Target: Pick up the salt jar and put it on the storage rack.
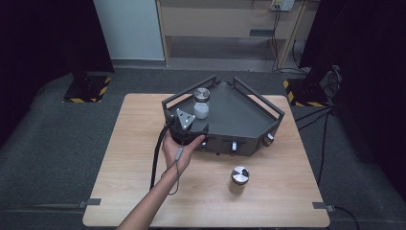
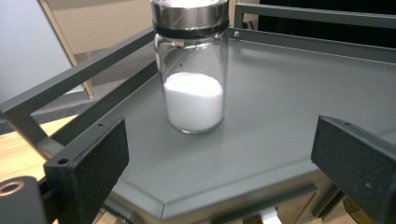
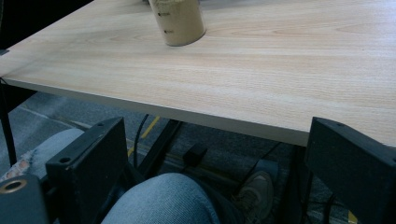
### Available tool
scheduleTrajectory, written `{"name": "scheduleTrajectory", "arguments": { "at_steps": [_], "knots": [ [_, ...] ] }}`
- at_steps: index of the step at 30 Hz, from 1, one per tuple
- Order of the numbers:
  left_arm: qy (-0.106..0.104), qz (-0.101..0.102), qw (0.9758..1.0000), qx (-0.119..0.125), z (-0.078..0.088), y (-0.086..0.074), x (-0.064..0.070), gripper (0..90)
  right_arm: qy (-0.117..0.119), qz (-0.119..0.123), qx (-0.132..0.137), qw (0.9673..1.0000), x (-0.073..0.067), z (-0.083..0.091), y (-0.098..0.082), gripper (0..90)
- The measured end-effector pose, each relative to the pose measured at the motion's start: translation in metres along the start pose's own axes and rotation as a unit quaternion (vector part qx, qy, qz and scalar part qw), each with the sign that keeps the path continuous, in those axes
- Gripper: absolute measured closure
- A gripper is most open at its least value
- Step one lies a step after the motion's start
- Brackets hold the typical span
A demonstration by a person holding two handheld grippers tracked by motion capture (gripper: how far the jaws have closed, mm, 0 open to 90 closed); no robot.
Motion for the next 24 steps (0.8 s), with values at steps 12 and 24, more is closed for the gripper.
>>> {"name": "scheduleTrajectory", "arguments": {
  "at_steps": [12, 24],
  "knots": [
    [-0.01, 0.002, 0.9999, 0.004, 0.022, -0.022, 0.002, 3.5, 0.005, 0.002, 0.001, 1.0, -0.002, 0.0, 0.0, 6.4],
    [-0.03, -0.004, 0.9995, 0.01, 0.043, -0.047, 0.018, 3.5, 0.008, 0.006, 0.0, 0.9999, -0.003, 0.0, 0.0, 6.4]
  ]
}}
Point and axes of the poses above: each handheld gripper's, and its own axes: z roughly backward along the jaws, y roughly out of its top, x roughly to its right, the point moved 6 cm from there along -z, roughly forward along the jaws, and after that the axes turned 2 degrees about z, right-handed, at the moved point
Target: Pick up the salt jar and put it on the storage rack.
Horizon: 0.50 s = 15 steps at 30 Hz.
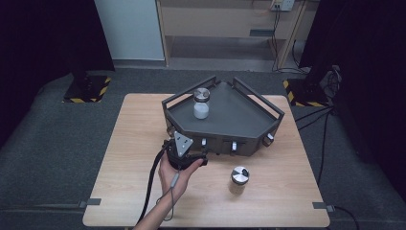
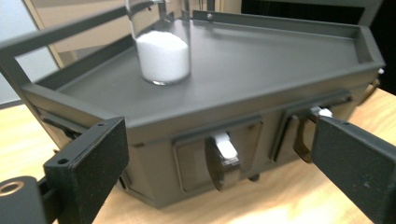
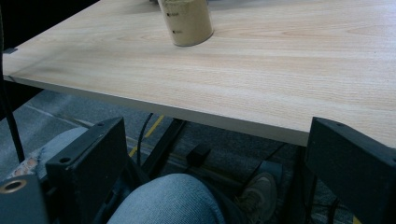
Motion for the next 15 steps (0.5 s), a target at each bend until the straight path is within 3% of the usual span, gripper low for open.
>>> {"name": "scheduleTrajectory", "arguments": {
  "at_steps": [11, 15],
  "knots": [
    [-0.005, 0.012, 0.9999, -0.001, 0.015, -0.028, 0.012, 3.5, 0.006, 0.003, -0.001, 1.0, -0.002, -0.001, 0.0, 6.3],
    [-0.003, 0.026, 0.9997, 0.005, 0.021, -0.038, 0.014, 3.5, 0.008, 0.006, 0.0, 0.9999, -0.003, -0.001, 0.0, 6.3]
  ]
}}
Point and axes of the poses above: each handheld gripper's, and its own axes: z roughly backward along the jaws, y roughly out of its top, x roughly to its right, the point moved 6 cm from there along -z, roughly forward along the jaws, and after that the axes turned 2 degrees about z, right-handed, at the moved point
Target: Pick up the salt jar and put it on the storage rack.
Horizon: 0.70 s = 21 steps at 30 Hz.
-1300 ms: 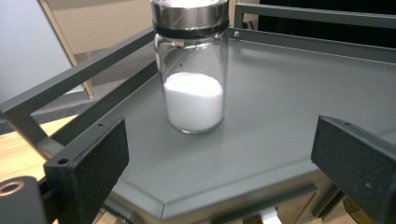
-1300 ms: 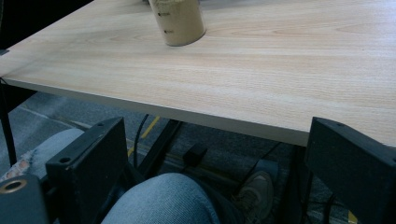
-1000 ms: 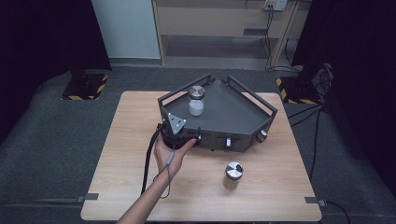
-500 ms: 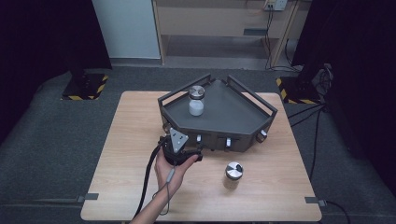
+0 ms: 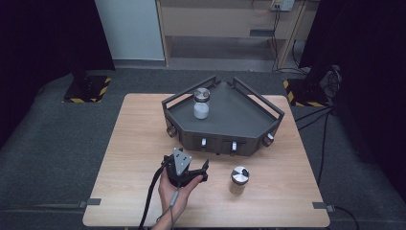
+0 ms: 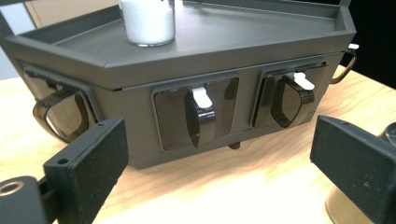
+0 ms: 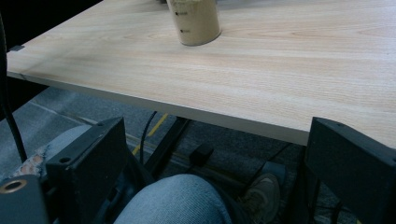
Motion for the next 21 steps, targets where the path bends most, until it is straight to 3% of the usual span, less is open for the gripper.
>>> {"name": "scheduleTrajectory", "arguments": {
  "at_steps": [7, 21],
  "knots": [
    [0.0, 0.012, 0.9999, -0.009, 0.008, -0.019, 0.003, 3.5, 0.002, 0.004, 0.0, 1.0, -0.002, 0.0, 0.001, 6.4],
    [0.002, 0.001, 0.9997, -0.022, 0.027, -0.039, 0.01, 3.6, 0.005, 0.008, 0.0, 1.0, -0.004, 0.0, 0.0, 6.4]
  ]
}}
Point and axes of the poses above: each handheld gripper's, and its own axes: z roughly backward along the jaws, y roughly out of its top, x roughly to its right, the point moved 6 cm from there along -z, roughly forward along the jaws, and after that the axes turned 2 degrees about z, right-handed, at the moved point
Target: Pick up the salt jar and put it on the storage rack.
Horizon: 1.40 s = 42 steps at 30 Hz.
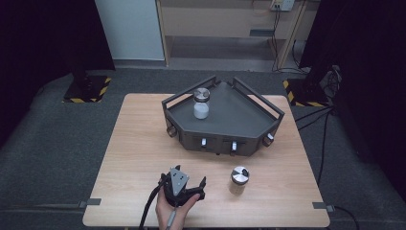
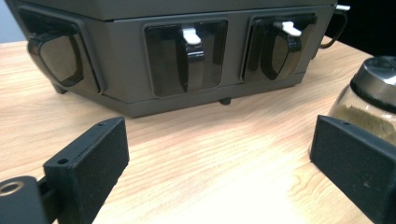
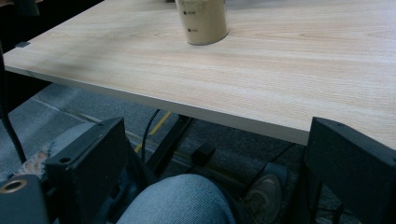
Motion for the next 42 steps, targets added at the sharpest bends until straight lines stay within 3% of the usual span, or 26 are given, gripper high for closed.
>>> {"name": "scheduleTrajectory", "arguments": {
  "at_steps": [15, 20, 27, 30, 33, 38, 42],
  "knots": [
    [-0.001, -0.002, 0.9997, -0.025, 0.029, -0.019, 0.005, 3.6, 0.004, 0.005, 0.0, 1.0, -0.002, 0.001, 0.001, 6.4],
    [-0.002, -0.014, 0.999, -0.042, 0.042, -0.024, 0.008, 3.7, 0.004, 0.006, 0.002, 1.0, -0.003, 0.002, 0.0, 6.4],
    [0.0, 0.007, 0.9983, -0.058, 0.06, -0.023, 0.01, 3.9, 0.003, 0.008, 0.0, 1.0, -0.003, 0.001, 0.001, 6.4],
    [-0.004, 0.013, 0.9982, -0.059, 0.061, -0.022, 0.012, 3.9, 0.002, 0.01, 0.001, 0.9999, -0.003, 0.002, 0.001, 6.4],
    [-0.006, 0.007, 0.9982, -0.059, 0.058, -0.023, 0.012, 3.9, 0.0, 0.016, 0.002, 0.9999, 0.0, 0.003, 0.001, 6.5],
    [0.007, 0.0, 0.9988, -0.048, 0.057, -0.028, 0.008, 4.0, -0.008, 0.026, 0.001, 0.9996, 0.002, 0.004, 0.001, 6.5],
    [0.009, 0.008, 0.9982, -0.06, 0.055, -0.031, 0.001, 4.0, -0.01, 0.027, 0.001, 0.9996, 0.002, 0.004, 0.001, 6.5]
  ]
}}
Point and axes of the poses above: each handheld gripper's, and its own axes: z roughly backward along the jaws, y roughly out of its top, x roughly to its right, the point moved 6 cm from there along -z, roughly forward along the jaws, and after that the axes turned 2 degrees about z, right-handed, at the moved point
